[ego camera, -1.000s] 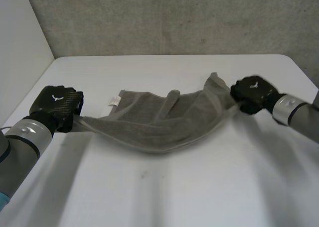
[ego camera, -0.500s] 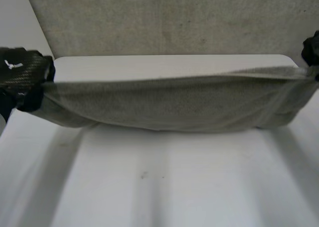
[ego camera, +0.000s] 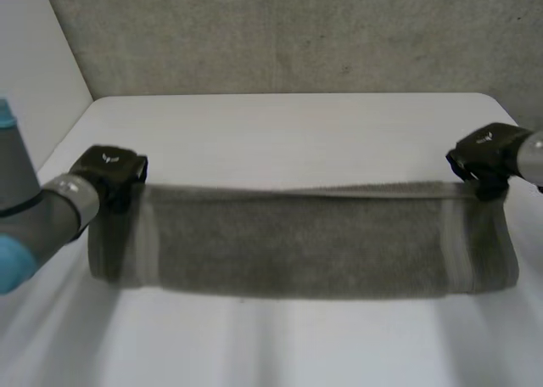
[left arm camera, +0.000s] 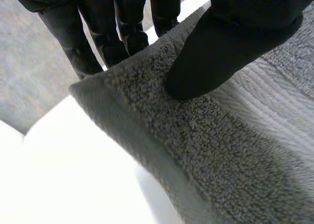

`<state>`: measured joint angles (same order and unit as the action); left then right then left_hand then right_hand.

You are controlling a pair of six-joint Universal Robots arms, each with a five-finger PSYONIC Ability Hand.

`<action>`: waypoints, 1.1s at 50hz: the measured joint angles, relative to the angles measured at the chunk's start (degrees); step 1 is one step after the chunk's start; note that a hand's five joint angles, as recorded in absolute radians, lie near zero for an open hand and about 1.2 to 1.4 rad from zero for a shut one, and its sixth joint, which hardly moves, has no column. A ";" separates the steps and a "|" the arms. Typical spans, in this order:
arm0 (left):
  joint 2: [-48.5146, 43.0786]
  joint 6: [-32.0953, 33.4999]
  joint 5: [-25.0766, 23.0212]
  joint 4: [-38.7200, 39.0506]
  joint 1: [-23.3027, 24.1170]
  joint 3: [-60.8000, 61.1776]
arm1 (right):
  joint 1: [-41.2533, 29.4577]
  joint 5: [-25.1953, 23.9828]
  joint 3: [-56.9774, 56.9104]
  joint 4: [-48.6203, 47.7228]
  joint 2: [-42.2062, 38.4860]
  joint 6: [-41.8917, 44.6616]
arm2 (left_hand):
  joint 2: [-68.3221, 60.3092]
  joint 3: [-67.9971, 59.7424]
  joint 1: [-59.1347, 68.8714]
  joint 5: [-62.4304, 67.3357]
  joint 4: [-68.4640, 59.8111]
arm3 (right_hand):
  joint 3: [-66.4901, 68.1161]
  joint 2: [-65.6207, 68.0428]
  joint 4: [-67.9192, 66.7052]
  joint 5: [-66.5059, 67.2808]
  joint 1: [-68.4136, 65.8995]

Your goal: Fold the towel.

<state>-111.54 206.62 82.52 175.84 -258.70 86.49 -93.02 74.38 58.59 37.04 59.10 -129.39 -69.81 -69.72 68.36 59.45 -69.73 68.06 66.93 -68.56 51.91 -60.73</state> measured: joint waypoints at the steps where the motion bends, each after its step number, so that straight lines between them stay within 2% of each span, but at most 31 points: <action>1: -2.67 -0.01 -0.08 0.89 0.04 -3.70 | -0.63 0.64 -2.38 -1.13 -1.90 -0.81 | 0.00 0.00 0.00 0.00 0.00 | 0.00 0.00 0.00 0.00 0.00; 4: -5.99 -0.30 -0.15 5.40 0.10 -10.34 | -2.24 1.50 -9.52 -8.07 -5.30 -5.51 | 0.00 0.00 0.00 0.00 0.00 | 0.00 0.00 0.00 0.02 -0.05; 9: -5.98 -1.84 0.28 21.73 0.37 -16.11 | -3.58 2.15 -13.75 -25.76 -3.35 -14.39 | 0.00 0.00 0.00 0.00 0.00 | 0.00 0.00 0.00 0.02 -0.05; 10: -5.98 -1.84 0.28 21.73 0.37 -16.11 | -3.58 2.15 -13.75 -25.76 -3.35 -14.39 | 0.00 0.00 0.00 0.00 0.00 | 0.00 0.00 0.00 0.02 -0.05; 11: -4.53 -3.23 0.77 29.53 0.52 -16.76 | -3.79 2.61 -12.64 -34.15 -0.91 -17.43 | 0.00 0.00 0.00 0.00 0.00 | 0.00 0.00 0.00 0.02 -0.05; 12: -2.77 -5.07 1.51 36.87 0.65 -16.72 | -3.82 2.87 -11.49 -38.52 0.61 -18.78 | -0.01 0.00 0.00 0.00 0.00 | 0.00 0.00 0.00 0.02 -0.05; 13: -2.24 -5.69 1.77 38.76 0.68 -16.63 | -3.82 3.27 -8.98 -45.28 3.27 -20.55 | -0.01 0.00 0.00 0.00 0.00 | 0.00 0.00 0.00 0.02 -0.05; 15: -0.44 -8.06 2.70 43.95 0.75 -16.18 | -3.76 3.61 -5.86 -51.19 6.12 -21.88 | -0.01 0.00 0.27 0.07 0.00 | 0.00 0.00 -0.02 0.03 -0.05; 18: 1.45 -11.58 3.82 47.01 0.67 -15.20 | -3.60 3.64 -1.75 -54.44 9.03 -22.78 | -0.01 0.00 0.27 0.17 0.00 | 0.00 0.00 -0.02 0.06 -0.05; 25: 1.39 -15.00 3.62 39.88 0.46 -11.27 | -3.63 1.24 1.69 -45.19 8.51 -22.51 | -0.01 0.00 0.57 0.18 0.00 | 0.04 0.00 -0.03 0.07 -0.05; 29: -1.10 -14.85 1.63 33.57 0.38 -6.19 | -3.57 -1.21 3.39 -38.95 5.45 -22.18 | -0.01 0.00 0.54 0.18 0.00 | 0.23 0.00 -0.05 0.66 -0.05; 33: -3.24 -14.00 0.72 31.14 0.33 -2.71 | -3.47 -2.41 5.05 -37.14 2.97 -21.86 | -0.01 0.00 0.54 0.18 0.00 | 0.23 0.00 -0.05 0.67 -0.05; 40: -6.74 -6.97 0.20 29.46 0.22 5.47 | -3.24 -2.82 9.00 -33.25 -2.74 -17.27 | -0.01 0.00 0.54 0.18 0.00 | 0.24 0.00 -0.07 0.67 -0.05; 46: -4.34 2.28 0.14 26.75 -0.11 13.09 | -2.19 -2.07 12.10 -22.16 -4.47 -7.68 | -0.01 0.00 0.54 0.18 -0.01 | 0.24 0.00 -0.07 0.67 -0.05; 47: -4.34 2.28 0.14 26.75 -0.11 13.09 | -2.19 -2.07 12.10 -22.16 -4.47 -7.68 | -0.01 0.00 0.54 0.18 -0.01 | 0.24 0.00 -0.07 0.67 -0.05; 48: -1.70 4.99 0.18 23.81 -0.39 15.49 | -0.89 -1.91 13.44 -14.88 -2.67 -3.59 | -0.01 0.00 0.54 0.18 -0.01 | 0.24 0.00 -0.08 0.67 -0.05; 50: 0.86 6.46 0.21 20.38 -0.67 16.97 | 0.25 -2.05 14.52 -9.34 -0.56 -1.04 | -0.01 0.00 0.54 0.18 -0.01 | 0.24 0.00 -0.08 0.67 0.00; 51: 0.86 6.46 0.21 20.38 -0.67 16.97 | 0.25 -2.05 14.52 -9.34 -0.56 -1.04 | -0.01 0.00 0.54 0.18 -0.01 | 0.24 0.00 -0.08 0.67 0.00; 52: 3.94 7.53 0.23 15.90 -0.98 18.27 | 0.95 -2.19 15.17 -6.20 0.79 0.33 | -0.01 0.00 0.54 0.18 -0.01 | 0.24 0.00 -0.08 0.67 -0.05; 53: 3.94 7.53 0.23 15.90 -0.98 18.27 | 0.95 -2.19 15.17 -6.20 0.79 0.33 | -0.01 0.00 0.54 0.18 -0.01 | 0.24 0.00 -0.08 0.67 -0.05; 54: 8.02 8.25 0.18 9.85 -1.41 19.53 | 2.24 -2.50 16.39 -0.98 3.32 2.64 | -0.01 0.00 0.54 0.18 -0.01 | 0.24 0.00 -0.08 0.67 -0.05; 55: 8.02 8.25 0.18 9.85 -1.41 19.53 | 2.24 -2.50 16.39 -0.98 3.32 2.64 | -0.01 0.00 0.54 0.18 -0.01 | 0.24 0.00 -0.08 0.67 -0.05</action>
<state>-103.52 214.87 82.70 185.69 -260.11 106.03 -90.77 71.87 74.98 36.06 62.43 -126.75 -69.82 -69.72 68.89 59.63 -69.74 68.30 66.93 -68.64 52.58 -60.79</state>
